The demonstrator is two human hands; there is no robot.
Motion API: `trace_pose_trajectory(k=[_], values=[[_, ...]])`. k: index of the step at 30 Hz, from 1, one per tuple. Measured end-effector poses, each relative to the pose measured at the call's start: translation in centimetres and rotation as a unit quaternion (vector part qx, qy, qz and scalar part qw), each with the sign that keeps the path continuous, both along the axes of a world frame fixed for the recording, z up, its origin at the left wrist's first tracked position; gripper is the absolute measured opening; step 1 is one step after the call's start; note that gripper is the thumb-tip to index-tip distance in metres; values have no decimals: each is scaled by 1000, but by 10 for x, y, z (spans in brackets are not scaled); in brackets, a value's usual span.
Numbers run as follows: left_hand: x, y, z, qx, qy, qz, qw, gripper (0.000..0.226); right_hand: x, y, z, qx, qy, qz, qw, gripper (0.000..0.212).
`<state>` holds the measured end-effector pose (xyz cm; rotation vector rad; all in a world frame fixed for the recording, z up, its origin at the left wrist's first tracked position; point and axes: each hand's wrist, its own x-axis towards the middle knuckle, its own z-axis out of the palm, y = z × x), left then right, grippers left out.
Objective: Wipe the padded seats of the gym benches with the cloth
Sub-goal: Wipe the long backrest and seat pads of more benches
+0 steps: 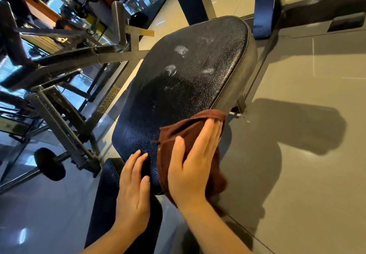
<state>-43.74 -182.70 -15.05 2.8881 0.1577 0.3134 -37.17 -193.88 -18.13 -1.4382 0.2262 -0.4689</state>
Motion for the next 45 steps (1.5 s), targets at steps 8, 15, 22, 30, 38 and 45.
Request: trace_pose_trajectory(k=[8, 15, 22, 30, 38, 45], values=[[-1, -1, 1, -16, -10, -1, 1000, 42, 128, -89, 23, 44, 60, -36, 997, 68], [0, -4, 1, -28, -17, 10, 999, 40, 99, -62, 17, 38, 43, -58, 997, 68], [0, 1, -1, -21, -21, 17, 999, 44, -21, 23, -5, 2, 20, -14, 1000, 66], [-1, -5, 1, -35, -34, 28, 998, 40, 110, -71, 25, 50, 77, -61, 994, 68], [0, -3, 0, -26, -38, 20, 999, 40, 79, -55, 17, 25, 42, -53, 997, 67], [2, 5, -1, -113, -59, 24, 992, 37, -12, 4, 12, -248, -9, -2, 969, 54]])
